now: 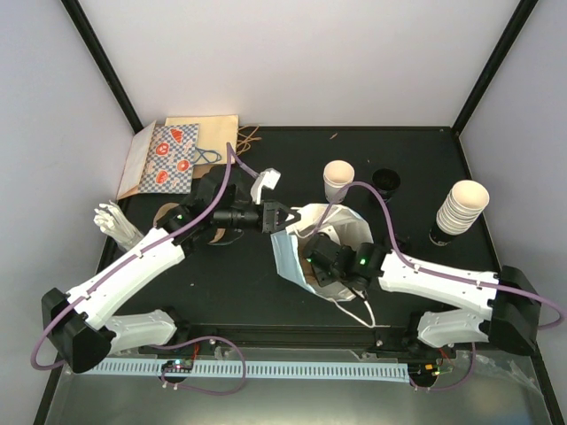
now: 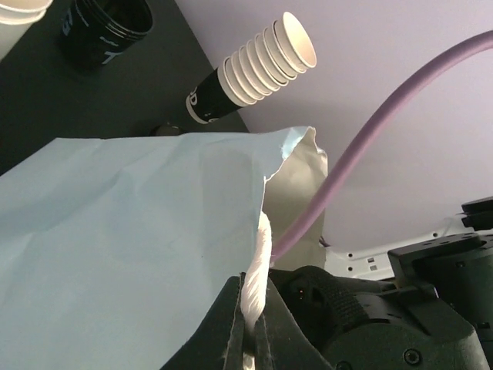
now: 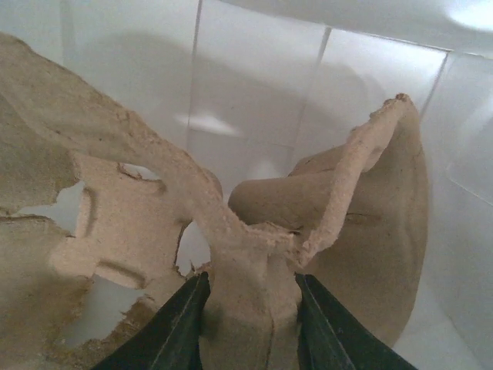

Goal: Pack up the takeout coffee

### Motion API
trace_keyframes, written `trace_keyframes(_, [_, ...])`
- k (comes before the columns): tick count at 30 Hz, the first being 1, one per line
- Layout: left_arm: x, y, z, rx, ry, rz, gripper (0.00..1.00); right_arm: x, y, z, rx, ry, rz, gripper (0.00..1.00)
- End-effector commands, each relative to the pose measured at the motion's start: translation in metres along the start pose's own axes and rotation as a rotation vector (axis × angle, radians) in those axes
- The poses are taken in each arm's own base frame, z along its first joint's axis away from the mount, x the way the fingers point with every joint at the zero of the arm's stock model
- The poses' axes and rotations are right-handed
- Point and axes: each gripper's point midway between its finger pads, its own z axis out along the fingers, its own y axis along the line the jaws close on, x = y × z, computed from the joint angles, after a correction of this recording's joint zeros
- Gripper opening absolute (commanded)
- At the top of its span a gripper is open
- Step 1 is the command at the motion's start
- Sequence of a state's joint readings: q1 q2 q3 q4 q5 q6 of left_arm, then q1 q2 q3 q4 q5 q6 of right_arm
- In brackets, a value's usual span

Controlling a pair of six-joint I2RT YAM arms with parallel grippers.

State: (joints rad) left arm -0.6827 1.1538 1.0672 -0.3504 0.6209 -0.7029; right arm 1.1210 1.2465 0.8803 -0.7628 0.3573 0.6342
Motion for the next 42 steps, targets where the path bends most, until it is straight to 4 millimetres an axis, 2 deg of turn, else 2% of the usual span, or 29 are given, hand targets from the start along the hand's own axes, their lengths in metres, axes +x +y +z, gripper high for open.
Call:
trace_keyframes(1, [-0.020,-0.032,-0.012,0.123,-0.084,0.043,0.02,0.001,-0.001,0.003,0.027,0.030,-0.004,0.31])
trace_keyframes(7, [-0.018,-0.034,-0.015,0.140,-0.098,0.038,0.03,-0.006,0.002,0.009,0.041,0.021,-0.017,0.31])
trace_keyframes(10, [-0.021,-0.038,-0.020,0.143,-0.110,0.059,0.14,-0.006,0.002,0.009,0.038,0.023,-0.023,0.30])
trace_keyframes(13, [-0.029,-0.038,-0.031,0.122,-0.155,0.078,0.36,-0.002,0.001,0.008,0.033,0.023,-0.026,0.30])
trace_keyframes(16, [-0.042,-0.036,-0.051,0.082,-0.233,0.120,0.59,0.001,0.002,0.007,0.012,0.023,-0.037,0.30])
trace_keyframes(20, [-0.057,-0.021,-0.078,-0.015,-0.305,0.143,0.81,0.004,0.002,0.005,-0.011,0.007,-0.051,0.30])
trace_keyframes(23, [-0.061,-0.005,-0.081,-0.075,-0.304,0.158,0.97,0.003,0.004,0.003,-0.023,-0.013,-0.061,0.30])
trace_keyframes(26, [-0.059,0.021,-0.070,-0.124,-0.263,0.119,0.99,0.001,0.009,-0.002,-0.024,-0.044,-0.073,0.30])
trace_keyframes(29, [-0.053,0.050,-0.050,-0.152,-0.198,0.078,0.99,0.001,0.014,-0.005,-0.025,-0.065,-0.088,0.30])
trace_keyframes(32, [-0.041,0.081,-0.029,-0.187,-0.110,0.071,0.98,0.004,0.022,-0.006,-0.038,-0.078,-0.103,0.30])
trace_keyframes(35, [-0.026,0.112,-0.008,-0.247,0.011,0.031,0.93,0.010,0.031,-0.005,-0.048,-0.079,-0.113,0.30])
trace_keyframes(42, [-0.008,0.145,0.021,-0.316,0.120,0.045,0.89,0.027,0.051,0.000,0.005,-0.092,-0.195,0.30])
